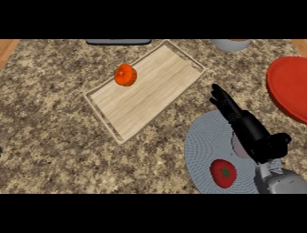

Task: Pick the tomato from the placemat and place it in the bowl

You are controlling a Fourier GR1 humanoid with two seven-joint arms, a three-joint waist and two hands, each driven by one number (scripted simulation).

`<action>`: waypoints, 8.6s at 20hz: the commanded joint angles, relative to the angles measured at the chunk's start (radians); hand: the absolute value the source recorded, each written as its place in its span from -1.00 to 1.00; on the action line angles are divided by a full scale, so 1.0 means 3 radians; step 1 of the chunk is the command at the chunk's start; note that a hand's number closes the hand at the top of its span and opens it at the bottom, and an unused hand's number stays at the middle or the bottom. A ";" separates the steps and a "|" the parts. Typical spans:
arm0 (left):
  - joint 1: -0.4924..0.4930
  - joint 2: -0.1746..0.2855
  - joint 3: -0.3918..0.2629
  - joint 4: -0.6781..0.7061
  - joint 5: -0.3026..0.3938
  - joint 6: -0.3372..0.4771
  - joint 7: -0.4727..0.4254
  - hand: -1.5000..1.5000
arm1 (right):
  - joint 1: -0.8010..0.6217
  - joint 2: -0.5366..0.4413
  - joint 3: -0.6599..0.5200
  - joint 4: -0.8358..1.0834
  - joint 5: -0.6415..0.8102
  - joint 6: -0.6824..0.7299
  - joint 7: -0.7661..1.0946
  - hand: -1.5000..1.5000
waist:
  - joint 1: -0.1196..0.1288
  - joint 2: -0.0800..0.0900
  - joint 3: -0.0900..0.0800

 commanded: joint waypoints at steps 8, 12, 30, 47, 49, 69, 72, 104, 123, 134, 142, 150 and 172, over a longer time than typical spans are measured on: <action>0.0188 -0.0084 -0.0557 0.0205 -0.0249 -0.0170 0.0346 0.00 | -0.0586 -0.0419 -0.0477 0.0890 -0.0582 0.1337 -0.1078 1.00 | 0.0117 0.0185 0.0017; 0.0121 -0.0116 -0.0589 0.0213 -0.0250 -0.0189 0.0383 0.00 | -0.0616 -0.0612 -0.0529 0.1364 -0.1270 0.2545 -0.1548 -1.00 | 0.0148 0.0190 0.0021; 0.0048 -0.0175 -0.0639 0.0266 -0.0421 -0.0111 0.0559 0.00 | -0.1270 -0.1546 0.0349 0.0436 0.0648 0.2679 -0.2389 -1.00 | 0.0117 0.0117 0.0003; 0.0239 -0.0242 -0.0586 0.0169 -0.0517 -0.0143 0.0565 0.00 | -0.1322 -0.2067 0.1716 0.0426 0.1924 0.1717 -0.2997 -1.00 | 0.0044 0.0093 -0.0009; 0.0103 -0.0223 -0.0520 0.0127 -0.0465 -0.0205 0.0675 0.00 | -0.1346 -0.1714 0.1934 0.0836 0.2214 0.1397 -0.2956 -1.00 | 0.0069 0.0104 -0.0007; 0.0222 -0.0504 -0.0363 0.0088 -0.0749 -0.0333 0.0679 0.00 | -0.1176 -0.1293 0.1964 0.1503 0.2864 0.1074 -0.3361 -1.00 | 0.0009 0.0087 -0.0009; 0.0184 -0.0432 -0.0253 0.0150 -0.0699 -0.0429 0.0666 0.00 | -0.1286 -0.1074 0.2055 0.1567 0.3065 0.0739 -0.3442 1.00 | 0.0019 0.0090 -0.0009; 0.0335 -0.0525 -0.0209 0.0088 -0.0871 -0.0480 0.0709 0.00 | -0.1421 0.0693 0.0072 0.1225 0.2744 -0.1492 0.1269 1.00 | -0.0102 0.0019 -0.0021; 0.0337 -0.0712 -0.0192 -0.0060 -0.0954 -0.0535 0.0683 0.00 | -0.1456 -0.0155 -0.1092 0.1114 0.3051 -0.1867 0.1519 1.00 | 0.0023 0.0095 -0.0008; 0.0124 -0.0669 -0.0135 -0.0044 -0.0976 -0.0635 0.0906 0.00 | -0.1532 -0.0981 -0.1732 0.2481 0.2774 -0.2141 0.0400 1.00 | 0.0067 0.0117 -0.0004; 0.0131 -0.0736 -0.0152 0.0060 -0.1005 -0.0663 0.0691 0.00 | -0.1870 -0.1405 -0.2003 0.3818 0.2879 -0.2578 -0.0191 1.00 | 0.0131 0.0147 0.0002; 0.0093 -0.0745 -0.0119 0.0180 -0.0958 -0.0729 0.0624 0.00 | -0.2033 -0.1382 -0.2442 0.4334 0.2287 -0.2177 -0.0757 -1.00 | 0.0166 0.0181 0.0013; 0.0138 -0.0729 -0.0018 0.0051 -0.1070 -0.0698 0.0778 0.00 | -0.1400 -0.1886 -0.3507 0.4627 0.0985 -0.0909 -0.2433 -1.00 | 0.0015 0.0100 -0.0001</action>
